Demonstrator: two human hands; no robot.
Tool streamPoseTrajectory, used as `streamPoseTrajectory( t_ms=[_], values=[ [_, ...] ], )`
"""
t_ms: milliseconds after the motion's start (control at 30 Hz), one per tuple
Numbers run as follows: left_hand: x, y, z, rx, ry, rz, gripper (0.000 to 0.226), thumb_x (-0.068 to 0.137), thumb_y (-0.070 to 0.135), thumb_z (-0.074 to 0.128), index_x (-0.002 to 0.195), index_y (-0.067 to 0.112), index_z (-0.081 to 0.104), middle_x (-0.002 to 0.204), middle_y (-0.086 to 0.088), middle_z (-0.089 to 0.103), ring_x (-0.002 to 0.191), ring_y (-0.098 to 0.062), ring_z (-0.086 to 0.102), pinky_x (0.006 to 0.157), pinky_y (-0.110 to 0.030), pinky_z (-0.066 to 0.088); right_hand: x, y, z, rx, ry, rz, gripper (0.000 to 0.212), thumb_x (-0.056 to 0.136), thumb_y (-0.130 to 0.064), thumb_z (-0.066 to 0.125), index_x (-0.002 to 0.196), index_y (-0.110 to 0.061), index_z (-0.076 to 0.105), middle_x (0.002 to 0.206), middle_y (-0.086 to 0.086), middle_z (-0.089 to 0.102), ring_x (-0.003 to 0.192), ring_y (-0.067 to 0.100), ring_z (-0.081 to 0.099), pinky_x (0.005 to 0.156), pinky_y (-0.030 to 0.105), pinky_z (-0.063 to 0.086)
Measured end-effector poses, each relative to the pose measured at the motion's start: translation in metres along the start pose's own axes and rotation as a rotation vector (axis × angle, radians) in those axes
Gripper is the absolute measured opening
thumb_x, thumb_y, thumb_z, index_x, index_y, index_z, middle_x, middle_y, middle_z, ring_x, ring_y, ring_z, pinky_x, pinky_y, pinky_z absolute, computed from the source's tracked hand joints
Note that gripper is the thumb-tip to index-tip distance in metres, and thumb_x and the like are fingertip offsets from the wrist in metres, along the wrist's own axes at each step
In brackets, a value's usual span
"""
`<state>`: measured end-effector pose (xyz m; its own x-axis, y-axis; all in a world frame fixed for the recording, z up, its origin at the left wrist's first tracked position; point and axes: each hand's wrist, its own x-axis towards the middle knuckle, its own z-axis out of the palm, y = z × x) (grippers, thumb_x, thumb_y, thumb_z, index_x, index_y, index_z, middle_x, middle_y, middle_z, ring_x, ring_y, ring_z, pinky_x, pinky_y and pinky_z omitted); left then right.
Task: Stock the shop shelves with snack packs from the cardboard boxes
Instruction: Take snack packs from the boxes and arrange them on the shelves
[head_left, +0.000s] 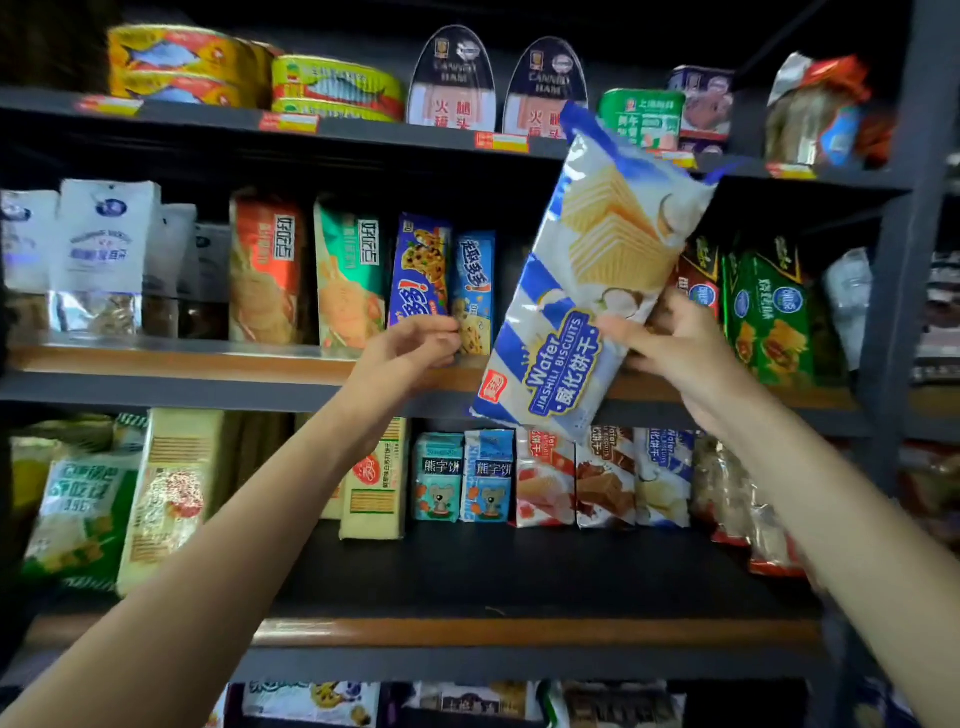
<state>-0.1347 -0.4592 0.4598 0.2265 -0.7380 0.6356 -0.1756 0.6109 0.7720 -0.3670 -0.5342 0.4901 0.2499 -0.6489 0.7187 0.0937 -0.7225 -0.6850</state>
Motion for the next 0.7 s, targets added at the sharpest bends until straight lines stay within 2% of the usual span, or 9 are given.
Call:
streamPoseTrajectory(
  t_ms=[133, 200, 300, 367, 400, 467, 567, 633, 700],
  values=[
    [-0.028, -0.044, 0.008, 0.199, -0.246, -0.12, 0.02, 0.086, 0.015, 0.061, 0.106, 0.019, 0.06, 0.103, -0.001, 0.065, 0.091, -0.008, 0.061, 0.074, -0.018, 0.046, -0.024, 0.007, -0.014, -0.211, -0.073, -0.072, 0.029, 0.074, -0.021, 0.075, 0.094, -0.032, 0.057, 0.098, -0.013, 0.067, 0.095, 0.009, 0.064, 0.081, 0.027, 0.052],
    [-0.047, -0.077, 0.017, 0.223, -0.303, -0.217, 0.023, 0.087, 0.012, 0.061, 0.109, 0.014, 0.06, 0.108, -0.003, 0.065, 0.097, -0.01, 0.06, 0.078, -0.017, 0.047, -0.058, 0.029, -0.014, -0.327, -0.136, -0.049, 0.037, 0.068, -0.023, 0.077, 0.094, -0.038, 0.056, 0.096, -0.021, 0.065, 0.094, -0.005, 0.062, 0.085, 0.014, 0.046],
    [-0.06, -0.113, 0.032, 0.158, -0.316, -0.354, 0.011, 0.087, 0.008, 0.06, 0.093, 0.018, 0.061, 0.085, 0.01, 0.068, 0.083, -0.003, 0.062, 0.076, -0.018, 0.046, -0.101, 0.079, -0.02, -0.491, -0.124, -0.04, 0.041, 0.069, -0.014, 0.08, 0.092, -0.037, 0.055, 0.09, -0.026, 0.059, 0.086, -0.019, 0.055, 0.076, 0.005, 0.042],
    [-0.059, -0.129, 0.046, 0.171, -0.363, -0.344, 0.013, 0.085, -0.001, 0.06, 0.086, 0.012, 0.061, 0.071, 0.013, 0.066, 0.07, 0.006, 0.062, 0.065, -0.009, 0.046, -0.116, 0.112, -0.034, -0.567, -0.064, -0.032, 0.036, 0.07, -0.01, 0.079, 0.099, -0.024, 0.062, 0.096, -0.023, 0.058, 0.092, -0.013, 0.053, 0.08, 0.013, 0.041],
    [-0.057, -0.136, 0.054, 0.199, -0.386, -0.325, 0.014, 0.083, -0.004, 0.061, 0.088, 0.009, 0.06, 0.075, 0.01, 0.066, 0.068, 0.009, 0.062, 0.065, -0.007, 0.046, -0.118, 0.127, -0.042, -0.594, -0.025, -0.022, 0.038, 0.072, -0.009, 0.079, 0.106, -0.014, 0.063, 0.1, -0.018, 0.058, 0.096, -0.007, 0.052, 0.081, 0.014, 0.039],
    [-0.051, -0.152, 0.073, 0.228, -0.408, -0.303, 0.022, 0.08, -0.005, 0.064, 0.095, 0.009, 0.058, 0.091, 0.0, 0.064, 0.075, 0.007, 0.063, 0.072, -0.008, 0.048, -0.116, 0.151, -0.056, -0.634, 0.03, 0.003, 0.046, 0.074, -0.007, 0.077, 0.116, -0.002, 0.06, 0.108, -0.005, 0.059, 0.104, 0.01, 0.054, 0.083, 0.012, 0.036],
    [-0.044, -0.178, 0.106, 0.332, -0.452, -0.276, 0.033, 0.08, 0.008, 0.069, 0.108, 0.012, 0.054, 0.105, 0.001, 0.058, 0.093, -0.005, 0.06, 0.08, -0.012, 0.048, -0.106, 0.188, -0.075, -0.702, 0.039, 0.032, 0.05, 0.076, -0.01, 0.076, 0.121, -0.001, 0.057, 0.121, 0.012, 0.057, 0.11, 0.017, 0.051, 0.087, 0.011, 0.032],
    [-0.038, -0.194, 0.129, 0.391, -0.475, -0.285, 0.043, 0.081, 0.013, 0.069, 0.12, 0.01, 0.051, 0.112, 0.002, 0.055, 0.104, -0.012, 0.056, 0.081, -0.014, 0.047, -0.094, 0.208, -0.089, -0.693, 0.041, 0.089, 0.043, 0.078, -0.012, 0.074, 0.117, -0.002, 0.059, 0.114, 0.011, 0.06, 0.107, 0.021, 0.055, 0.079, 0.012, 0.035],
    [-0.025, -0.209, 0.154, 0.422, -0.471, -0.297, 0.048, 0.084, 0.014, 0.067, 0.127, 0.009, 0.047, 0.118, 0.002, 0.052, 0.109, -0.012, 0.053, 0.086, -0.018, 0.044, -0.076, 0.225, -0.104, -0.637, 0.086, 0.163, 0.031, 0.079, -0.01, 0.074, 0.106, 0.0, 0.061, 0.095, 0.005, 0.061, 0.089, 0.019, 0.058, 0.064, 0.01, 0.036]
  ],
)
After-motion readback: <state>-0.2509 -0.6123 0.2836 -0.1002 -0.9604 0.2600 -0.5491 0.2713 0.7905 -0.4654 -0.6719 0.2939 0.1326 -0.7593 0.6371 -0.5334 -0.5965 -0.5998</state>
